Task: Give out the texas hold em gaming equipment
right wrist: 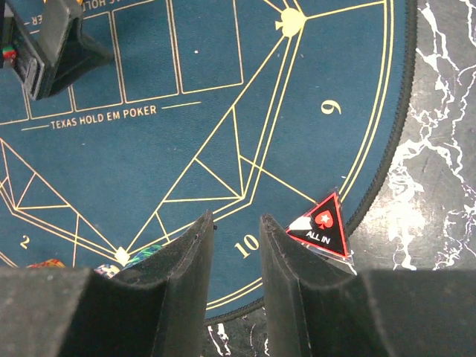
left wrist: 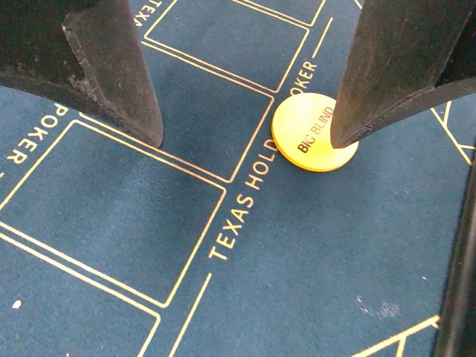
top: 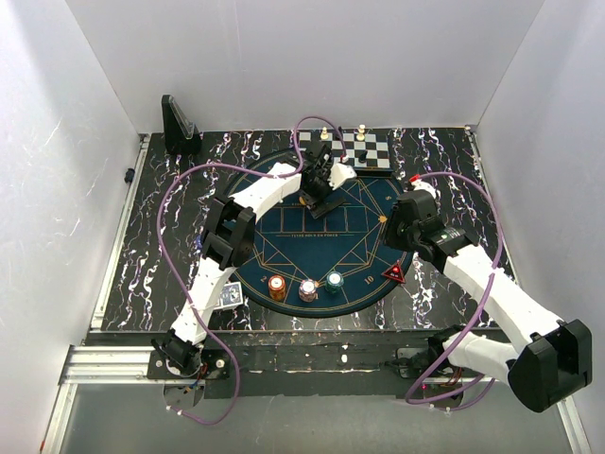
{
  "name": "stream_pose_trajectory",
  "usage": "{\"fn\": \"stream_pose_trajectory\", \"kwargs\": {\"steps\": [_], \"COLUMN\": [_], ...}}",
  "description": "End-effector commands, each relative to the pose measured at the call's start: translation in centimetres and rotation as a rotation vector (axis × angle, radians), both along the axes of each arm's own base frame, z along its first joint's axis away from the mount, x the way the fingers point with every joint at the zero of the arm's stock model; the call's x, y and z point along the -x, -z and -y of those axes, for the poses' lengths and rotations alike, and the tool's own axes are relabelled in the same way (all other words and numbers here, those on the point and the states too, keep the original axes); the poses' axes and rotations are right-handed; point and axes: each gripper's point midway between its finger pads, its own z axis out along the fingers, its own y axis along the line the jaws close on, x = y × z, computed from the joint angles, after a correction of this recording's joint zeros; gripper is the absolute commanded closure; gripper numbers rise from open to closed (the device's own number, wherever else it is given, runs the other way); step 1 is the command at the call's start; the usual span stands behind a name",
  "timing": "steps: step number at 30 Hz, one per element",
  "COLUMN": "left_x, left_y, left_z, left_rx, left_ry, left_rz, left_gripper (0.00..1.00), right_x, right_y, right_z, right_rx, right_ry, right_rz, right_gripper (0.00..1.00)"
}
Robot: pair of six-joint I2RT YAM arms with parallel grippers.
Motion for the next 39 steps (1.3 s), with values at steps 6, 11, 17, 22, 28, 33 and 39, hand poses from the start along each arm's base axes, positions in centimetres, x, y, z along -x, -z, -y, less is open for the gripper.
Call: {"fn": "stream_pose_trajectory", "kwargs": {"steps": [6, 11, 17, 22, 28, 33, 39], "left_x": [-3.0, -3.5, -4.2, -4.2, -3.2, -5.3, -7.3], "left_y": [-3.5, -1.3, -1.2, -0.8, -0.3, 0.1, -0.7], "left_z": [2.0, 1.4, 0.0, -2.5, -5.5, -7.6, -9.0], "left_rx": [0.095, 0.083, 0.137, 0.139, 0.103, 0.099, 0.173], "left_ry": [0.025, 0.032, 0.013, -0.025, -0.039, -0.16, -0.276], "left_rz": [0.134, 0.092, 0.022, -0.035, -0.027, -0.014, -0.038], "left_gripper": [0.05, 0.12, 0.19, 0.35, 0.4, 0.41, 0.46], "right_x": [-1.2, -1.2, -1.3, -1.5, -1.8, -1.8, -1.6], "right_y": [-1.5, -1.6, -2.0, -2.4, -2.3, -2.4, -2.0], "right_z": [-1.7, -1.8, -1.4, -1.5, -1.8, -2.0, -1.7], "right_rx": [-0.05, -0.052, -0.041, -0.04, -0.048, -0.057, -0.046], "right_ry": [-0.062, -0.066, -0.058, -0.056, -0.059, -0.06, -0.058], "right_rz": [0.052, 0.053, 0.067, 0.076, 0.07, 0.067, 0.059], "right_gripper": [0.63, 0.68, 0.7, 0.74, 0.78, 0.87, 0.96]}}
